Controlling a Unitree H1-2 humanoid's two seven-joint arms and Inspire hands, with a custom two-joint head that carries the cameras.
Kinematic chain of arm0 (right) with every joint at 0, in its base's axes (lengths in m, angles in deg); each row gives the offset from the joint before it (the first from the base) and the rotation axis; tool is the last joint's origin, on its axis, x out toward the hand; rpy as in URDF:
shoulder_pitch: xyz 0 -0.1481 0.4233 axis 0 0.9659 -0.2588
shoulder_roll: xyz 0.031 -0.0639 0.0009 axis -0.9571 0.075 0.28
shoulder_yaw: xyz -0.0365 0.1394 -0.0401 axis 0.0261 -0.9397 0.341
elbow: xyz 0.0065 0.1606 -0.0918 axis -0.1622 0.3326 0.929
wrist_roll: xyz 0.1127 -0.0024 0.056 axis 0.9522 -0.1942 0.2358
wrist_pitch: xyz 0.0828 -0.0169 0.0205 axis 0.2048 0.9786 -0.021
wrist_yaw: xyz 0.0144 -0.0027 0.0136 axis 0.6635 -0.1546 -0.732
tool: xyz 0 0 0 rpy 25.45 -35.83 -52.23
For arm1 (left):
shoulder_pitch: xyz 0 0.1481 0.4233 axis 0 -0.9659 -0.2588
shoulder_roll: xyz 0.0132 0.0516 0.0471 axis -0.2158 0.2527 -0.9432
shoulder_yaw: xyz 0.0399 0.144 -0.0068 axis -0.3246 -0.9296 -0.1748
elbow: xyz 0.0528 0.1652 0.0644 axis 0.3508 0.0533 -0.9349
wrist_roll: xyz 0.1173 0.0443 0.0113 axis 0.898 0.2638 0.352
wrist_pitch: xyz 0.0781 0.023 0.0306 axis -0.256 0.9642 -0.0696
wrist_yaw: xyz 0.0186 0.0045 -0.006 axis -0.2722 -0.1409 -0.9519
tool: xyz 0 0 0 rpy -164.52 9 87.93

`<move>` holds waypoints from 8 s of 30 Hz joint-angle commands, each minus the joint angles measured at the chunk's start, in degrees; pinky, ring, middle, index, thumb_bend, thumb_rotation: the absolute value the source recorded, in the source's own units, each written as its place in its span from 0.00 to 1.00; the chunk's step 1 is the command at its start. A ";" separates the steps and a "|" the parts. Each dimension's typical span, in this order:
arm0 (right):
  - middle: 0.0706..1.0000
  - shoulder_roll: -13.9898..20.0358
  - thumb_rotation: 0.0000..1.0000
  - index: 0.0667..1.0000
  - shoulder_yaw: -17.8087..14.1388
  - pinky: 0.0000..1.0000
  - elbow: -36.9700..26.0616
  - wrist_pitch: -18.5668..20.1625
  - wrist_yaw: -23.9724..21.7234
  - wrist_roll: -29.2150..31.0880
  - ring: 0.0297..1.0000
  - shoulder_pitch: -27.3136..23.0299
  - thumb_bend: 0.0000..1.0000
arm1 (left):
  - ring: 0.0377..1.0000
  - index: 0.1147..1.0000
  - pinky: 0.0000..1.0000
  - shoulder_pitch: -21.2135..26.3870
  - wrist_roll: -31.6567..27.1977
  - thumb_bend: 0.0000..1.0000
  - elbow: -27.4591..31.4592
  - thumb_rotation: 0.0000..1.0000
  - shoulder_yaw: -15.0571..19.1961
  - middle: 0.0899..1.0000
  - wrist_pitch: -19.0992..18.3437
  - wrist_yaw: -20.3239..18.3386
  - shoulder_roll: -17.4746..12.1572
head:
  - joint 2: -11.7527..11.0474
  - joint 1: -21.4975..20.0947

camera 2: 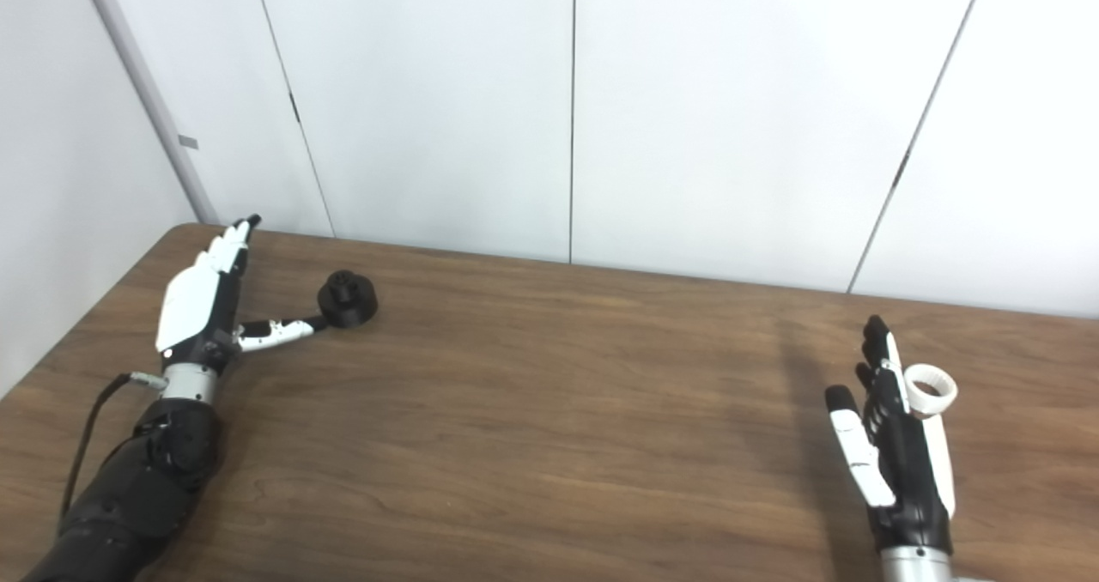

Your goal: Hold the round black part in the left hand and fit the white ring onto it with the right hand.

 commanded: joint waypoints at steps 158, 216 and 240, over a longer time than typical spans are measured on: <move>1.00 -4.40 0.84 1.00 0.35 0.93 -21.92 10.69 0.28 -2.08 1.00 6.30 0.41 | 1.00 0.41 1.00 -4.04 -2.34 0.53 33.94 0.06 -18.92 0.90 6.15 -40.74 3.55 | 9.31 -11.78; 0.92 2.72 0.53 0.92 -5.48 0.79 -36.14 28.16 0.66 -13.34 0.90 -3.82 0.51 | 1.00 0.41 1.00 4.04 6.64 0.53 19.78 0.06 -47.59 0.88 6.71 -9.49 0.90 | 10.52 -21.92; 0.84 22.49 0.19 0.77 -6.61 0.81 -22.32 32.69 -5.14 -15.69 0.87 -12.11 0.69 | 1.00 0.41 1.00 3.28 3.85 0.53 21.38 0.06 -47.90 0.89 6.70 -9.83 -0.79 | 10.44 -27.58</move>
